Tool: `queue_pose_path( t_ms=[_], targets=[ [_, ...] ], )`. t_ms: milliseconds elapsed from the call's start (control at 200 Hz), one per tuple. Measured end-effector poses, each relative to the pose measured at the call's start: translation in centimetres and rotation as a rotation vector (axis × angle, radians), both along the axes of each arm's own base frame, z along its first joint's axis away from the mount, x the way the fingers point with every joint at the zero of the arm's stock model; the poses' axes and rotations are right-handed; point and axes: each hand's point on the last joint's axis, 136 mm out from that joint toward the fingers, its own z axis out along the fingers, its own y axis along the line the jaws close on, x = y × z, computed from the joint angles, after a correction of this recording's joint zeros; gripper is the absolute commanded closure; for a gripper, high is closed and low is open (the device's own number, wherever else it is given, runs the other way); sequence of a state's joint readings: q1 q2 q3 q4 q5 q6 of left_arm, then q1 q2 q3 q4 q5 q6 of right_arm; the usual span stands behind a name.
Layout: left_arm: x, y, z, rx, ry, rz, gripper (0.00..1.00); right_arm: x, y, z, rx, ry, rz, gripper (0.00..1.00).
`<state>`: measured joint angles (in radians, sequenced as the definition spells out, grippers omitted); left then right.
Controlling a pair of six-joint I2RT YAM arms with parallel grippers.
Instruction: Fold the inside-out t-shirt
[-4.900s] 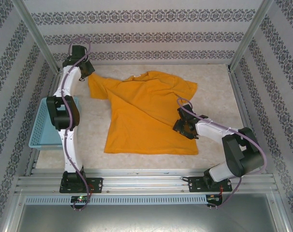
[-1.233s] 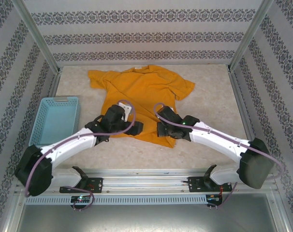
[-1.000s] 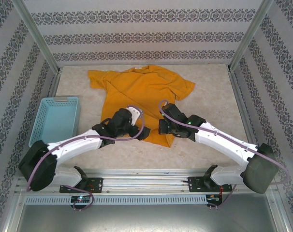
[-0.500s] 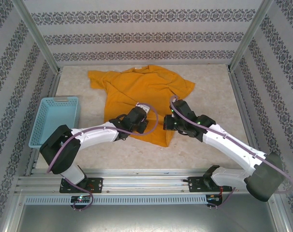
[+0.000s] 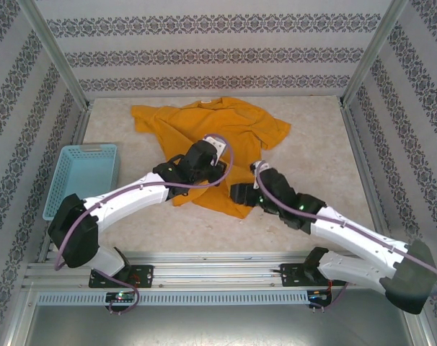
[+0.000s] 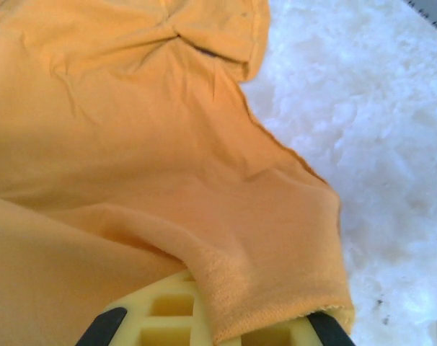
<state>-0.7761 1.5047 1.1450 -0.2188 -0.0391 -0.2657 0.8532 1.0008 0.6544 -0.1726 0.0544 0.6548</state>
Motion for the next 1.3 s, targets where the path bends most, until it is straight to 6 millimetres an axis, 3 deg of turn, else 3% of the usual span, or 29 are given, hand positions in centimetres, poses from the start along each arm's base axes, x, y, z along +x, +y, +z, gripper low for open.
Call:
queue_pose_path(
  t_ms=[85,270,659,839,1044,1299],
  targets=[
    [0.0,0.1,0.7,-0.006,0.004,-0.004,1.00,-1.5,2.3,-1.1,0.012,-0.049,0.088,0.32],
    [0.0,0.7,0.7,0.012,0.027,0.004,1.00,-3.3,6.5,-6.0,-0.083,-0.117,0.235,0.31],
    [-0.8,1.8,2.6,0.006,0.014,-0.009,1.00,-1.2,10.4,-10.7,-0.205,-0.263,0.340,0.30],
    [-1.0,2.1,3.6,-0.002,-0.005,-0.012,1.00,2.6,10.0,-11.4,-0.216,-0.260,0.289,0.29],
    [-1.5,2.5,4.5,-0.012,-0.017,-0.015,1.00,6.6,9.1,-10.3,-0.221,-0.274,0.191,0.28],
    [-1.9,3.8,6.0,0.005,-0.062,0.004,1.00,9.0,6.0,-11.0,-0.298,-0.259,0.086,0.27]
  ],
)
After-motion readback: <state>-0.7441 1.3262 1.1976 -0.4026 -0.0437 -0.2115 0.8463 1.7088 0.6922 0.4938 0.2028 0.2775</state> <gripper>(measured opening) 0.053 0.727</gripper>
